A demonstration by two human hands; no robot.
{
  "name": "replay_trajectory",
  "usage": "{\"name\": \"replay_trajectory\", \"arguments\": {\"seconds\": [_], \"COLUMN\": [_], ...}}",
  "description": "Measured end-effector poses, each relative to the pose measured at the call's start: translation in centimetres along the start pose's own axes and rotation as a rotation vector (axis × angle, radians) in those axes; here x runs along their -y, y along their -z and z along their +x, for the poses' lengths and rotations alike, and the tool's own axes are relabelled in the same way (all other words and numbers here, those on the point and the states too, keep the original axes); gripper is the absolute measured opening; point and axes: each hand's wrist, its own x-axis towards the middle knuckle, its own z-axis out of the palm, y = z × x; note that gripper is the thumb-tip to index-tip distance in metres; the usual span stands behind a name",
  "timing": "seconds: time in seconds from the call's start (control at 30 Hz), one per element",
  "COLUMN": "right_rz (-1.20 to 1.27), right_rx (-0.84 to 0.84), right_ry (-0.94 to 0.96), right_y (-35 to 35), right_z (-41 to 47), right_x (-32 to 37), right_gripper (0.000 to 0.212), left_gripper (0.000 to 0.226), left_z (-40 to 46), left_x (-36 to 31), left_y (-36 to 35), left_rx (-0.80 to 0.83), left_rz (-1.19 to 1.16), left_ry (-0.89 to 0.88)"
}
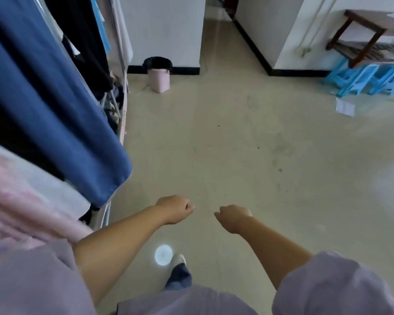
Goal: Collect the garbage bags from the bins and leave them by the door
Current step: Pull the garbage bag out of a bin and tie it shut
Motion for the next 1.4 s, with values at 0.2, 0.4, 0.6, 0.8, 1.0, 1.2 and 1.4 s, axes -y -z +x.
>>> {"name": "replay_trajectory", "arguments": {"seconds": [0.2, 0.4, 0.6, 0.8, 1.0, 1.2, 1.4], "right_rz": [0.030, -0.098, -0.065, -0.111, -0.117, -0.099, -0.199], "right_rx": [-0.099, -0.115, -0.160, -0.187, -0.203, -0.199, -0.173], "right_ry": [0.038, 0.130, 0.153, 0.254, 0.308, 0.291, 0.339], "right_y": [10.9, 20.3, 32.4, 44.5, 54.2, 64.6, 73.2], "right_z": [10.1, 22.1, 34.3, 45.6, 58.2, 69.0, 77.6], "right_x": [-1.1, -3.8, -6.6, -5.9, -2.9, 0.9, 2.3], "right_gripper": [0.042, 0.035, 0.042, 0.044, 0.043, 0.040, 0.034], "left_gripper": [0.044, 0.043, 0.038, 0.042, 0.043, 0.043, 0.044], "left_z": [11.6, 24.1, 36.2, 46.0, 56.4, 65.8, 74.6], "left_x": [3.3, 6.2, 8.0, 11.4, 18.6, 26.7, 32.5], "left_y": [10.0, 17.7, 27.1, 35.6, 44.1, 54.3, 61.7], "left_rx": [-0.034, -0.046, -0.145, -0.189, -0.196, -0.191, -0.159], "left_rz": [0.024, 0.039, -0.013, -0.068, -0.072, -0.089, -0.131], "left_ry": [-0.002, 0.030, 0.114, 0.209, 0.251, 0.259, 0.298]}}
